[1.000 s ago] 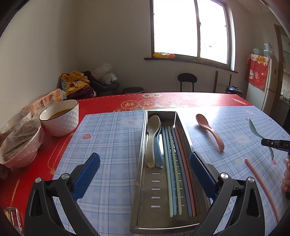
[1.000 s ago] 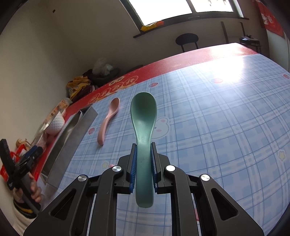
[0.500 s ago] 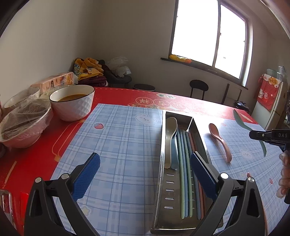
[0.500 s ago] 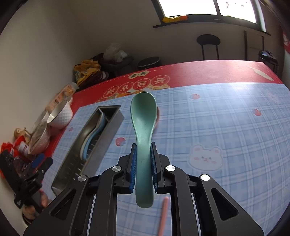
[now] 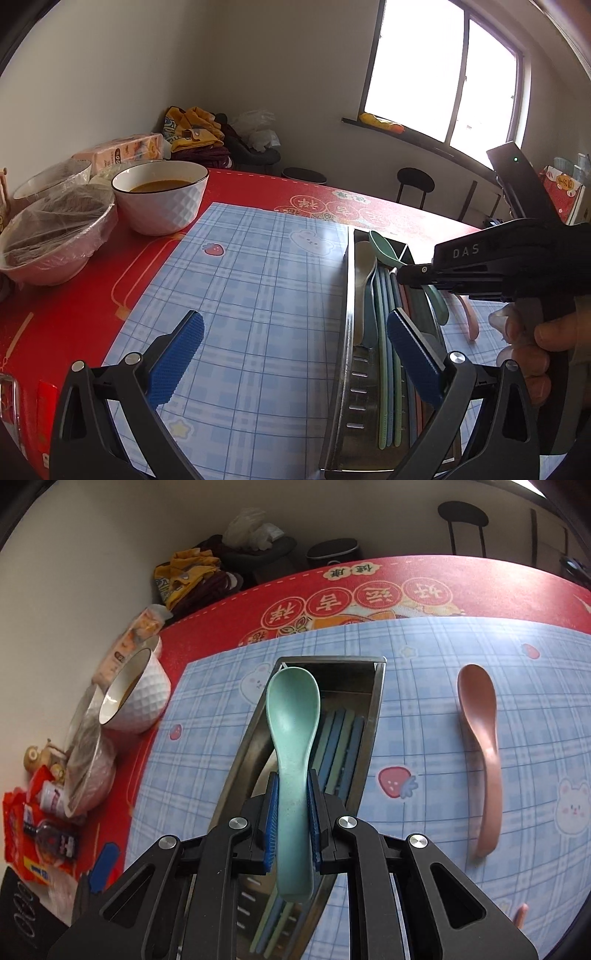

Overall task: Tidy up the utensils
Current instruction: 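Lower the green spoon into the steel tray and open the right tool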

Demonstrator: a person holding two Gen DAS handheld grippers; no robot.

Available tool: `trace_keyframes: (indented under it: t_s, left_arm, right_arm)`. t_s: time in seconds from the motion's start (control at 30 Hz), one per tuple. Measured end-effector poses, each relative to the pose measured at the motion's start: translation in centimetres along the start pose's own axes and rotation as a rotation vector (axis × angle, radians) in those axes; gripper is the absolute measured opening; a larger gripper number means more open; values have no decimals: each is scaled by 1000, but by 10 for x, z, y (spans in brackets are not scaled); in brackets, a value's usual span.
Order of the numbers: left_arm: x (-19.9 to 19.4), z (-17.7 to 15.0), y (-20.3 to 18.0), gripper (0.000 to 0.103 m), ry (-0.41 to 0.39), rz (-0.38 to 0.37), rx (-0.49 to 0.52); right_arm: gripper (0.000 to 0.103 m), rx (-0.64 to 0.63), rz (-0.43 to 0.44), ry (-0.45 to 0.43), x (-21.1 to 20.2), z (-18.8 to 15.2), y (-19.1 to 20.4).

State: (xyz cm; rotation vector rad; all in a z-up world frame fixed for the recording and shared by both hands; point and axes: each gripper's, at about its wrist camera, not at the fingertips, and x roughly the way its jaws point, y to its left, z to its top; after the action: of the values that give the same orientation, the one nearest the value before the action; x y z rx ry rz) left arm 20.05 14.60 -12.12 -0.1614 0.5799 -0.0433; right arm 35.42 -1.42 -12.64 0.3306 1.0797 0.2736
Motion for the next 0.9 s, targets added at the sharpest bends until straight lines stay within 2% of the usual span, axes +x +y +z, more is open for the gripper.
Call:
trace_keyframes:
  t_s: [0.3, 0.53, 0.8, 0.9]
  left_arm:
    - [5, 1, 3, 97, 13, -1, -12]
    - [7, 0, 5, 97, 20, 2, -16]
    - [8, -1, 4, 97, 22, 2, -13]
    - [8, -1, 4, 97, 22, 2, -12]
  right_arm:
    - [14, 62, 4, 20, 14, 9, 1]
    - [16, 123, 61, 63, 24, 12, 2]
    - [16, 93, 164, 40, 9, 12, 1]
    - [16, 77, 152, 13, -3, 13, -4]
